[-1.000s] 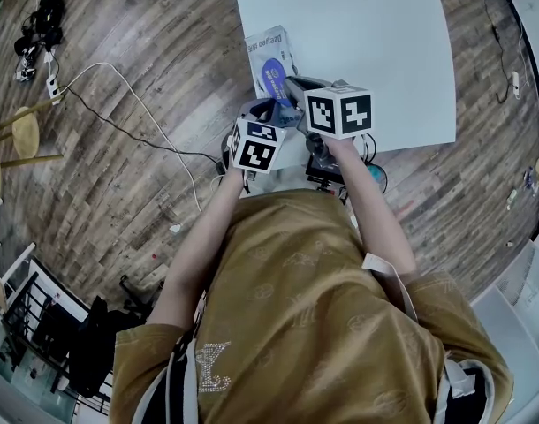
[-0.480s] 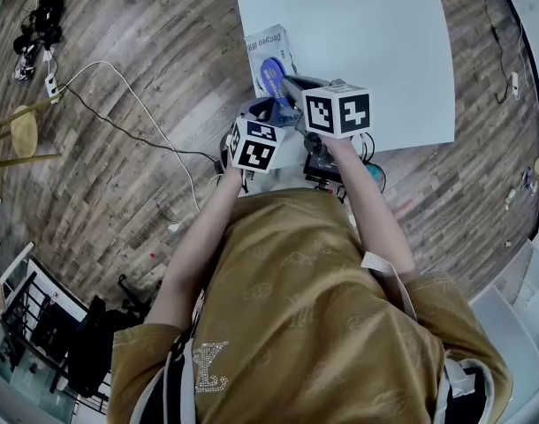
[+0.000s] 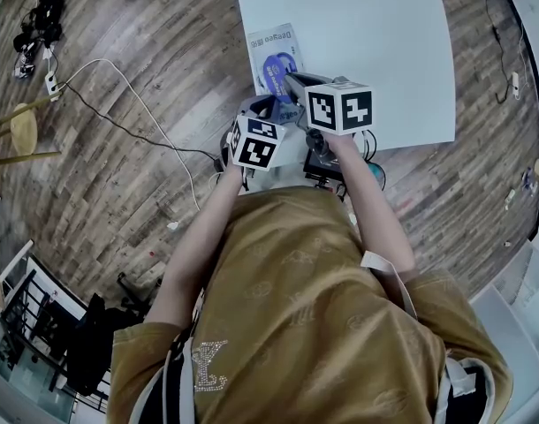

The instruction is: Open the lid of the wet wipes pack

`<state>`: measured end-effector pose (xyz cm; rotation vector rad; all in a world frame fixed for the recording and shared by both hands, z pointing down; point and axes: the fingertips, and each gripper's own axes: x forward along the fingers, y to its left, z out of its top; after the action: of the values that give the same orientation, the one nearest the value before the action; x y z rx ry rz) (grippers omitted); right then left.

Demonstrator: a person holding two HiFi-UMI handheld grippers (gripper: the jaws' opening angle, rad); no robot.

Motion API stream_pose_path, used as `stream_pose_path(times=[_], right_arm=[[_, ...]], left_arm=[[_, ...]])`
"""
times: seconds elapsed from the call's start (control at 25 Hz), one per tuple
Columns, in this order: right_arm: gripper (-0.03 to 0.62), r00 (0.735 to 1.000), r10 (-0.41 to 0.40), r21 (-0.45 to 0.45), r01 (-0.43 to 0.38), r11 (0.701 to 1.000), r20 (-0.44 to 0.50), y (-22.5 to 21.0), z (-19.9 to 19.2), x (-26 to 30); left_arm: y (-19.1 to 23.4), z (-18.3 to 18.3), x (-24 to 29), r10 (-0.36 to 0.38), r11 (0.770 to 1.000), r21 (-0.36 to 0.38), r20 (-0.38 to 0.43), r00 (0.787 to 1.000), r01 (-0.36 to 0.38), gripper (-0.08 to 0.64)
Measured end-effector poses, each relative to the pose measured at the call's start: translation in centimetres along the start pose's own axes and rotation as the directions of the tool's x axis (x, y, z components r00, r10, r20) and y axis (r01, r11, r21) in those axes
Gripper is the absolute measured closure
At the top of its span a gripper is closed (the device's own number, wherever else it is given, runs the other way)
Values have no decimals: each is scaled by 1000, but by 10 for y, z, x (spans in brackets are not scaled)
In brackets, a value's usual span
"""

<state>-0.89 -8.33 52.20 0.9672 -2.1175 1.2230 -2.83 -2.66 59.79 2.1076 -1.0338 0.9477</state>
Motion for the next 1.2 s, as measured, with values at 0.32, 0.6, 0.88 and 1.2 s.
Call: stream_pose_path(times=[0.32, 0.6, 0.88, 1.2], right_arm=[[584, 1000, 23, -32, -23, 999, 5, 7, 2, 1], [584, 998, 63, -32, -63, 998, 10, 21, 1, 3], [584, 997, 78, -41, -77, 996, 10, 29, 0, 4], [584, 996, 87, -44, -87, 995, 0, 34, -1, 7]], left_arm=[[5, 4, -9, 35, 999, 20, 21, 999, -35, 555], [44, 19, -42, 121, 983, -150, 123, 985, -102, 555], [55, 39, -56, 152, 976, -183, 191, 970, -117, 555], [59, 64, -65, 152, 978, -180, 243, 958, -109, 555]])
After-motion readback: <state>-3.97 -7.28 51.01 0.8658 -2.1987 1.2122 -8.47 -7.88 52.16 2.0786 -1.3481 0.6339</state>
